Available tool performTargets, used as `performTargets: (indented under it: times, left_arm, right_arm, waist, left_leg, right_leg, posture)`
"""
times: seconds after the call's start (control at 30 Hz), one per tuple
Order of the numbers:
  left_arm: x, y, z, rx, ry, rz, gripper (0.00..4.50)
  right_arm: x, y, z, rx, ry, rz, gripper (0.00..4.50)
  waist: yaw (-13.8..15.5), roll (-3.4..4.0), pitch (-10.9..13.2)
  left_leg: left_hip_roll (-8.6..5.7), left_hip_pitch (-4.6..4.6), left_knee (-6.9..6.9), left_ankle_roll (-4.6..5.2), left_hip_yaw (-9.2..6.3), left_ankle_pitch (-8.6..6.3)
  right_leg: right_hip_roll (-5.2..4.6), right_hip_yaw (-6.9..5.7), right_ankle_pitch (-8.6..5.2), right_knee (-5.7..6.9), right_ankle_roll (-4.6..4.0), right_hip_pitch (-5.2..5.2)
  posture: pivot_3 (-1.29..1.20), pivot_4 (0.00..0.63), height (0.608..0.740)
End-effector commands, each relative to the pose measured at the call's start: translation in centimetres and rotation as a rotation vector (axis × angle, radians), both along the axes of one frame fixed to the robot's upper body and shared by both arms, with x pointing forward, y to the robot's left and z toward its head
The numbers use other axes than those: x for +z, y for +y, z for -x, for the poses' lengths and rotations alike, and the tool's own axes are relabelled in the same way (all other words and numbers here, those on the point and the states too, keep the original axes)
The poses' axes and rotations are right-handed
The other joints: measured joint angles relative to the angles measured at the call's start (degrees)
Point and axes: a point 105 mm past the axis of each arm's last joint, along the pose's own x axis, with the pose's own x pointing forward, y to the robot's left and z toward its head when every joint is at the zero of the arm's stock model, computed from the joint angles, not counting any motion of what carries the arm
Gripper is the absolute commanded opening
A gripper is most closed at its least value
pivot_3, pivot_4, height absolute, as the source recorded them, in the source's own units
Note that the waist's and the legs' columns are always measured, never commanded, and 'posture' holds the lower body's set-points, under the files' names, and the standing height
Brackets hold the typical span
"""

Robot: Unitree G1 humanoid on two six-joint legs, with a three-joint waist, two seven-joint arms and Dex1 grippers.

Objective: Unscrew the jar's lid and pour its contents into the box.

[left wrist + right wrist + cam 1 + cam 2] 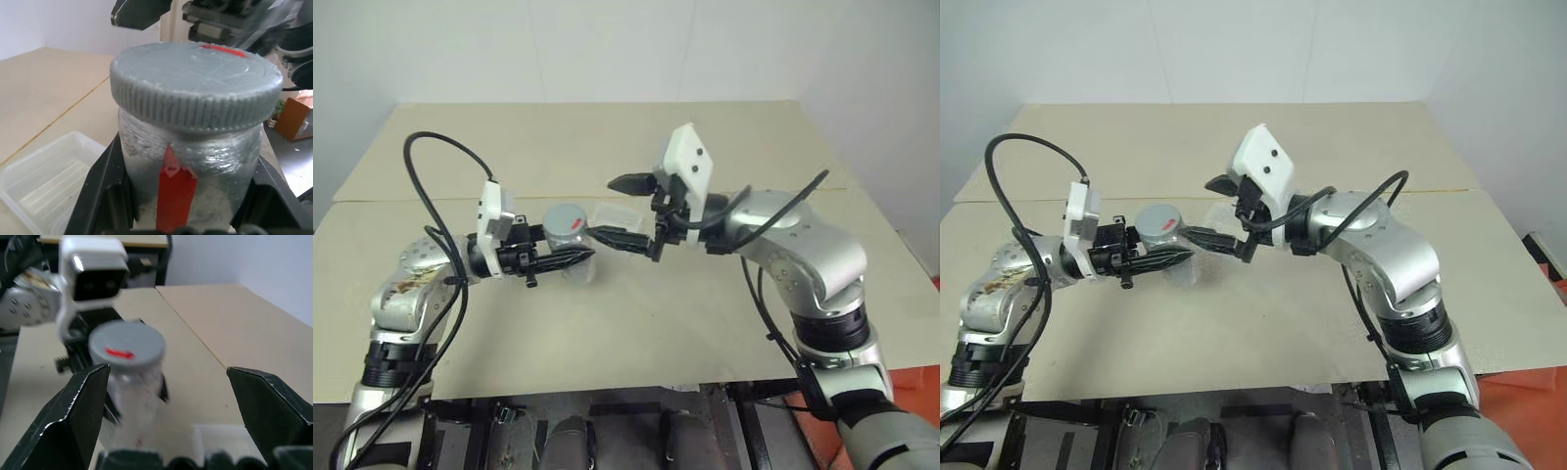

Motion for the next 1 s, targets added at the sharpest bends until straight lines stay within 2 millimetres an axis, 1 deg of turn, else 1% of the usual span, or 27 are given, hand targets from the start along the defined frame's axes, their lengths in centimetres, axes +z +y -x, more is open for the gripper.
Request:
performTargets:
  times: [0.03, 0.23, 0.6, 0.73, 1.0]
  left_arm:
    - [1.0, -0.4, 0.0, -0.023, -0.06, 0.003, 1.95]
    - [1.0, -0.5, 0.0, -0.031, -0.067, 0.004, 1.95]
    - [0.8, -0.3, 0.1, -0.033, -0.06, -0.009, 1.95]
    - [0.8, -0.3, 0.2, -0.034, -0.06, -0.01, 1.95]
    - [0.9, 0.2, 0.4, -0.018, -0.066, -0.012, 1.95]
  right_arm:
    - [1.1, 1.4, 0.7, 0.029, -0.055, -0.017, 4.45]
    - [1.2, 2.7, 0.7, 0.038, -0.056, -0.024, 4.45]
    - [1.3, 4.0, 0.2, 0.015, -0.032, -0.055, 4.45]
    - [1.0, 4.0, -0.4, -0.018, -0.024, -0.043, 4.45]
    - [0.4, 2.5, -1.1, -0.061, -0.017, -0.015, 4.45]
  waist:
    - [-0.05, 0.0, 0.0]
    - [0.04, 0.0, 0.0]
    - [0.04, 0.0, 0.0]
    - [0.02, 0.0, 0.0]
    - [0.02, 0.0, 0.0]
  left_leg:
    - [0.0, 0.01, 0.0, 0.0, 0.0, 0.0]
    - [0.0, -0.01, 0.01, 0.0, -0.01, 0.0]
    - [0.0, -0.01, 0.01, -0.01, -0.01, 0.01]
    - [0.0, 0.0, 0.01, -0.01, -0.01, 0.01]
    - [0.0, -0.01, 0.01, -0.01, -0.01, 0.01]
  right_leg:
    - [0.0, 0.0, 0.0, 0.03, 0.0, 0.0]
    - [0.0, 0.0, 0.0, 0.11, 0.0, 0.0]
    - [0.0, -0.01, 0.0, 0.13, 0.0, 0.0]
    - [0.0, -0.01, 0.0, 0.14, 0.0, 0.0]
    - [0.0, -0.01, 0.0, 0.13, 0.0, 0.0]
  posture:
    - [0.0, 0.15, 0.74]
    - [0.0, 0.15, 0.74]
    - [0.0, 0.15, 0.74]
    - [0.0, 0.15, 0.74]
    - [0.0, 0.15, 0.74]
